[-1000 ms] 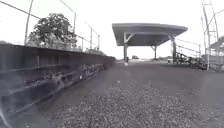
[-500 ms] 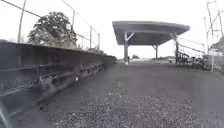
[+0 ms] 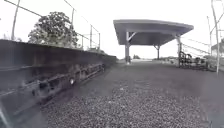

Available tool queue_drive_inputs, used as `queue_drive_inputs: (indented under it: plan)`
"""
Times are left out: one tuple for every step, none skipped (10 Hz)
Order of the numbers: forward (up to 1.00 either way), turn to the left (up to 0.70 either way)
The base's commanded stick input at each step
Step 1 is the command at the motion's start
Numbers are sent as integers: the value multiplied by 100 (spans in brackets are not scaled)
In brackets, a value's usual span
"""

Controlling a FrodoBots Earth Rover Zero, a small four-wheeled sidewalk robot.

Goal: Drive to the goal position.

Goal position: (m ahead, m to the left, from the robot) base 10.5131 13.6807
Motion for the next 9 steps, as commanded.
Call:
queue_drive_inputs:
  plan:
    - [70, 0]
    - [70, 0]
    - [70, 0]
    - [70, 0]
    - [70, 0]
    - [70, 0]
    - [70, -4]
    - [70, -17]
    - [70, -22]
